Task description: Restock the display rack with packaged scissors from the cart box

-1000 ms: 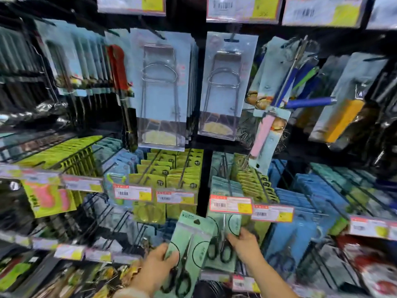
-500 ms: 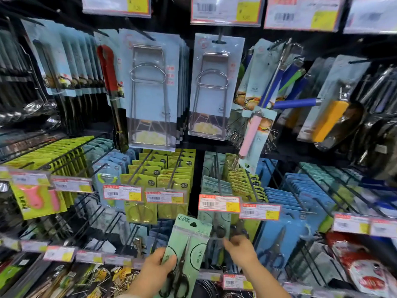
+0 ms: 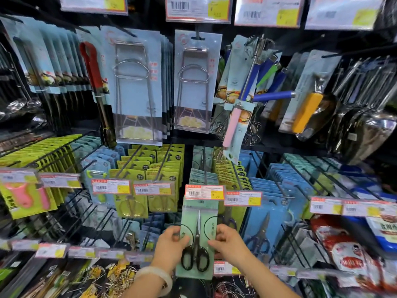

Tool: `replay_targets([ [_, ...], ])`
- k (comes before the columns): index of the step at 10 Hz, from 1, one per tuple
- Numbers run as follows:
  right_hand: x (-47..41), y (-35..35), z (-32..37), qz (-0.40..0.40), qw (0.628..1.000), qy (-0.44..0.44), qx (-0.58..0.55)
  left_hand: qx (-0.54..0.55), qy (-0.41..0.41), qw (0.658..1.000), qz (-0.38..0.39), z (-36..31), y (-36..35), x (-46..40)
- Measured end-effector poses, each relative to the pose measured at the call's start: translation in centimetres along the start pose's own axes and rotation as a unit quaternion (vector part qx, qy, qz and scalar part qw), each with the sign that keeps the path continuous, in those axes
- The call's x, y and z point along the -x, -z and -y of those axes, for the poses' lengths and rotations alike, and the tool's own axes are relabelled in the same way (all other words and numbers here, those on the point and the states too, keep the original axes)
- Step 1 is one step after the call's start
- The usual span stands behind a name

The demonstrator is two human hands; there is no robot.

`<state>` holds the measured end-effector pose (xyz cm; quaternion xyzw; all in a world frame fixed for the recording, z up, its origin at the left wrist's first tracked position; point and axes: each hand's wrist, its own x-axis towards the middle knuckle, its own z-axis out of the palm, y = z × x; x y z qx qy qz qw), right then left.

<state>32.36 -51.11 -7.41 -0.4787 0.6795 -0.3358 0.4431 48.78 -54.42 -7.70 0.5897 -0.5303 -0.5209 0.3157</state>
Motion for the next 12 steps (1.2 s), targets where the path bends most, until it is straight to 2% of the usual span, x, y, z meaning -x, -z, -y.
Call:
replay_targets([
  [2,-1.1,0.7,0.8,-0.058,0.998,0.024,-0.019,-0.020,-0.054,0.998,-0.020,-2.0,-0.2,-1.0],
  [3,-1.6,0.6,0.9,-0.079,0.996,0.015,-0.031,-0.019,-0.050,0.998,-0.025,-2.1,-0.6,-1.7],
  [6,-3.8,0.2,-0.3,-0.107,0.994,0.009,0.032,-0.028,-0.029,0.999,-0.035,-1.2,-1.4,-3.8],
  [8,-6.0,-0.3,-0.7,-0.148,0.988,-0.003,0.042,-0.035,-0.058,0.997,-0.035,-1.4,-1.8,-5.4],
  [9,-6.7,-0.5,-1.2,-0.188,0.982,-0.016,-0.014,-0.044,-0.054,0.997,-0.027,-1.1,-1.9,-6.2],
  [10,-6.6,-0.9,-1.5,-0.216,0.975,-0.041,-0.039,-0.079,-0.047,0.996,-0.009,-0.4,-1.9,-7.0],
  [11,-6.0,-0.8,-1.8,-0.176,0.982,-0.074,-0.001,-0.171,-0.043,0.984,0.030,0.6,-1.9,-7.6],
  [12,-4.5,-1.2,-2.6,-0.115,0.980,-0.106,0.127,-0.307,-0.035,0.950,0.045,1.9,-2.0,-7.0],
])
